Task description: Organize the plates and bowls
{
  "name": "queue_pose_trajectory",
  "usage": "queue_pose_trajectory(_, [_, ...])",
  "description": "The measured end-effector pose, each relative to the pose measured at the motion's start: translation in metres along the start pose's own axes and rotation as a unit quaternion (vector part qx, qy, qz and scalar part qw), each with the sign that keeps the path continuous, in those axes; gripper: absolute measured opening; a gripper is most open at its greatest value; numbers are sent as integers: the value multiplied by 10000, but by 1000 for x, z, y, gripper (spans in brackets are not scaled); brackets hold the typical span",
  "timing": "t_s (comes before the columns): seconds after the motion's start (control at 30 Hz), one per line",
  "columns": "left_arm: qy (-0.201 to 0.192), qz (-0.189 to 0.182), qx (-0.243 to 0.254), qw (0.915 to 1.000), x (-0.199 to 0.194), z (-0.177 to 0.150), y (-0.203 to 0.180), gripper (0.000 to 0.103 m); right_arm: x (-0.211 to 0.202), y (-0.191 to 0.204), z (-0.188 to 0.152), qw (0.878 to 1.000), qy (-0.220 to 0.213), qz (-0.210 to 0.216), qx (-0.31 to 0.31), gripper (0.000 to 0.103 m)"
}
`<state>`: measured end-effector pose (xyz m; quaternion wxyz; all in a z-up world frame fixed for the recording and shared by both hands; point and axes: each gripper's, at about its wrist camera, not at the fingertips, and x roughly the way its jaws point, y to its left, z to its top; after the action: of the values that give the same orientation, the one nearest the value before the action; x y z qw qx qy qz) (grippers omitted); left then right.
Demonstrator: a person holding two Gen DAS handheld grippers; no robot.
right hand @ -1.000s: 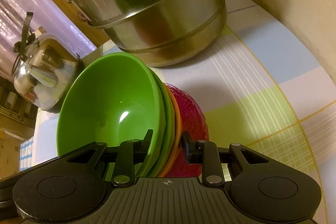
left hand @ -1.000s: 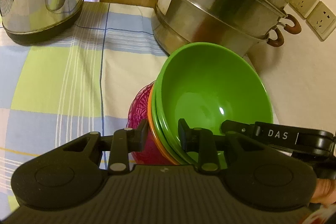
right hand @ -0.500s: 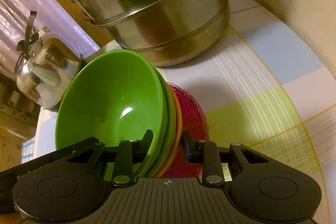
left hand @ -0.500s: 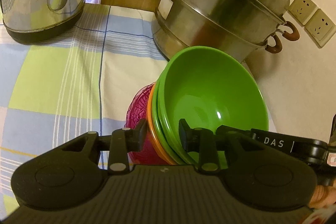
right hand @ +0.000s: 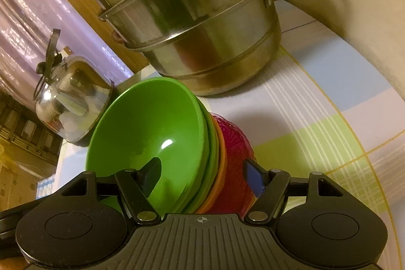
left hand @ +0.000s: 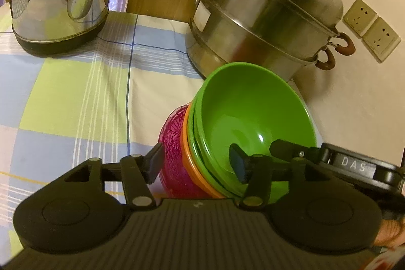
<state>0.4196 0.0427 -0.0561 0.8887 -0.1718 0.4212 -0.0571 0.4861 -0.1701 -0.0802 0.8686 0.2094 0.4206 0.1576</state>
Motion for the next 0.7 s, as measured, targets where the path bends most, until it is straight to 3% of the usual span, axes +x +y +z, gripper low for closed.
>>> queue_pose_trajectory(0.4, [-219,131,38,9997,-43,-20,1,79,-42,2,-16,9990,-402,178,109,77])
queue_pose_trajectory(0.57, [-266,259,78,9993,-62,-35,2,79,-64,3,-34,9986,-522,93,83,78])
queue_pose_trajectory(0.7, [-401,418,197,9981,-79,-50,-2,87,-80,8,-50,9985,-544,15,-56,78])
